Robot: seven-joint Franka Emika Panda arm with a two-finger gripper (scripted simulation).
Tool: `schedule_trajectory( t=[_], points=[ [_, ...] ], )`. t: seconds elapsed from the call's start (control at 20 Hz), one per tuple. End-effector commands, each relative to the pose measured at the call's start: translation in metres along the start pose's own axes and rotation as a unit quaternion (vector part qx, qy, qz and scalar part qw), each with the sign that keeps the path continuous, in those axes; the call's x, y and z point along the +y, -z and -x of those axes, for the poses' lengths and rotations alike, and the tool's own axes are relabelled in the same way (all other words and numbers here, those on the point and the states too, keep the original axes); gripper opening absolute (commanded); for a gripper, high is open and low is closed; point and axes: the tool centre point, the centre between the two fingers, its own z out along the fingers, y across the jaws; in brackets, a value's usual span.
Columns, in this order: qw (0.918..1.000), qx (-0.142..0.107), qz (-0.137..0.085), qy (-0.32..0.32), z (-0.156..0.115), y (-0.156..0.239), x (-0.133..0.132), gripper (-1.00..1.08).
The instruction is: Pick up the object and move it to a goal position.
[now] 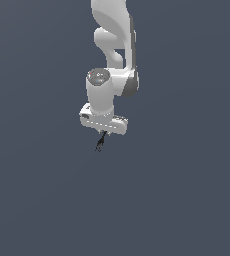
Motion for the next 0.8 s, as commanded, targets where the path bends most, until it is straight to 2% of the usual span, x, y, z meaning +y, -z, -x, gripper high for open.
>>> schedule_trajectory(
  t=[0.0,0.4,0.75],
  points=[
    [1.0,0.0,0.0,0.0,0.003,0.027,-0.006,-1.0],
    [1.0,0.001,0.001,0.0,0.01,0.107,-0.024,-1.0],
    [1.0,0.001,0.001,0.001,0.013,0.154,-0.035,-1.0]
  ],
)
